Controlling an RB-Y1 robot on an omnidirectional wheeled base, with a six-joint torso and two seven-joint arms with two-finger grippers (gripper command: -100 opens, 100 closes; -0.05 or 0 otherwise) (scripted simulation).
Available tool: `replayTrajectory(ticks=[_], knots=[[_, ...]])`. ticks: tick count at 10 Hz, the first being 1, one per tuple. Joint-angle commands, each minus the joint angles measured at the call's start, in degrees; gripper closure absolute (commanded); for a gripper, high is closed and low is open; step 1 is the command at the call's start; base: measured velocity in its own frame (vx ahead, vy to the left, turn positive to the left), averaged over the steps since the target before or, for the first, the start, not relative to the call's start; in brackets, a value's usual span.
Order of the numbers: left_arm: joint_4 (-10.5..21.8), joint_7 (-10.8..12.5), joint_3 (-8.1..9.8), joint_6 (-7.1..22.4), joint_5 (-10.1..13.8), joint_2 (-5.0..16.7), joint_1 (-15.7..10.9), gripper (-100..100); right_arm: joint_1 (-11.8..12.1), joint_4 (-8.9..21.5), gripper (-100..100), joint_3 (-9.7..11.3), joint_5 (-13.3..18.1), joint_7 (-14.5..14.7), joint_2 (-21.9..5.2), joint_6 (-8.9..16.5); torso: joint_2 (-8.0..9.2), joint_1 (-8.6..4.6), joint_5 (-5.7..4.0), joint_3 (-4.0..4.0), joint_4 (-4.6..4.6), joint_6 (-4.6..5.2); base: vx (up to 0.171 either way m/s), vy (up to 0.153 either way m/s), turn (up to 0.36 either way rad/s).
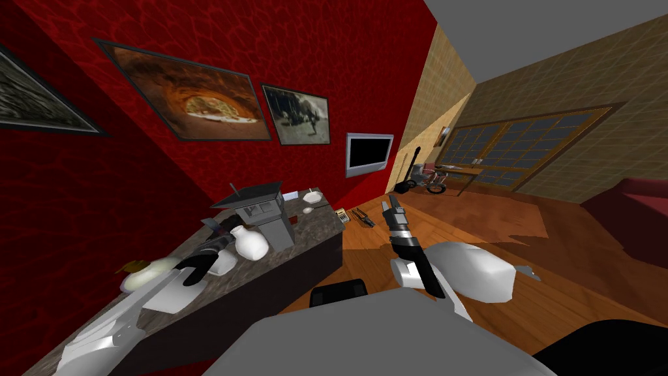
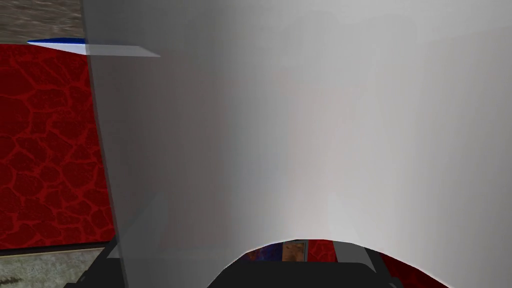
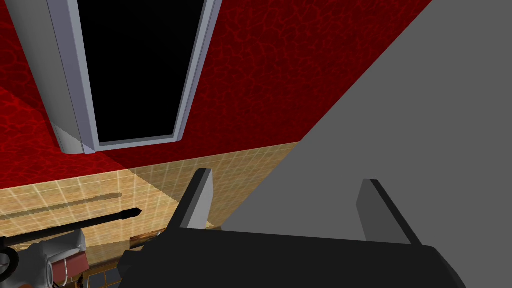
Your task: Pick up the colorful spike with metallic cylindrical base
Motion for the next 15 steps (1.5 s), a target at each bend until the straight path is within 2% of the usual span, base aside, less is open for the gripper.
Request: replayTrajectory(ticks=[1,3,4,6,7,8,10,11,12,13,14,15], knots=[[2.86,-0.10,-0.14,-1.26,0.10,0.24,-2.86,-100,0.00,0.00,0,0.00,0.00,0.00,0.00,0.00,0.00,0.00,0.00,0.00,0.00,0.00,0.000,-0.020,-0.009],[5.32,-0.10,-0.14,-1.26,0.10,0.24,-2.93,-100,0.00,0.00,0,0.00,0.00,0.00,0.00,0.00,-0.02,0.13,0.02,-0.01,-0.01,-0.01,0.003,0.001,-0.010],[7.29,-1.28,-1.78,-3.94,-0.17,-0.16,-5.60,-100,0.00,0.00,0,0.00,0.00,0.00,0.00,0.00,-0.01,0.17,0.04,0.00,0.00,-0.02,0.000,-0.020,0.147],[10.91,-1.28,-1.78,-4.71,-0.17,-0.16,-8.39,-100,0.00,0.00,0,0.00,0.00,0.00,0.00,0.00,-0.02,0.03,0.00,-0.01,0.00,-0.01,-0.001,-0.030,0.045],[12.05,-1.28,-1.78,-4.71,-0.17,-0.16,-8.39,-100,0.00,0.00,0,0.00,0.00,0.00,0.00,0.00,-0.01,0.05,0.01,-0.01,0.00,0.00,-0.002,-0.006,-0.013],[13.85,-2.46,-3.41,-7.38,-0.44,-0.55,-10.99,-100,0.00,0.00,0,0.00,0.00,0.00,0.00,0.00,0.00,0.11,0.02,0.00,0.00,-0.01,-0.010,-0.024,0.132],[16.57,-2.46,-3.41,-8.16,-0.44,-0.55,-13.84,-100,0.00,0.00,0,0.00,0.00,0.00,0.00,0.00,0.01,0.03,0.00,0.01,0.00,-0.01,-0.002,-0.028,0.058],[18.46,-2.46,-3.41,-8.16,-0.44,-0.55,-13.84,-100,0.00,0.00,0,0.00,0.00,0.00,0.00,0.00,-0.02,0.05,0.00,-0.01,0.00,0.01,0.004,-0.005,-0.024],[20.28,-3.65,-5.05,-10.91,-0.72,-0.95,-16.65,-100,0.00,0.00,0,0.00,0.00,0.00,0.00,0.00,-0.02,0.11,0.02,-0.01,-0.01,-0.01,-0.001,-0.023,0.142],[22.80,-3.65,-5.05,-11.61,-0.72,-0.95,-18.88,-100,0.01,0.00,0,0.00,0.00,0.00,0.00,0.00,-0.02,0.07,0.02,-0.01,-0.01,-0.03,0.000,-0.036,0.093],[24.87,-3.65,-5.05,-11.61,-0.72,-0.95,-19.30,-100,0.00,0.00,0,0.00,0.00,0.00,0.00,0.00,-0.02,0.03,0.00,-0.01,0.00,-0.01,0.000,-0.019,0.000],[25.50,-3.65,-5.05,-11.61,-0.72,-0.95,-19.30,-100,0.00,0.00,0,0.00,0.00,0.00,0.00,0.00,-0.01,0.06,0.01,-0.01,-0.01,0.00,-0.002,-0.005,-0.011]])
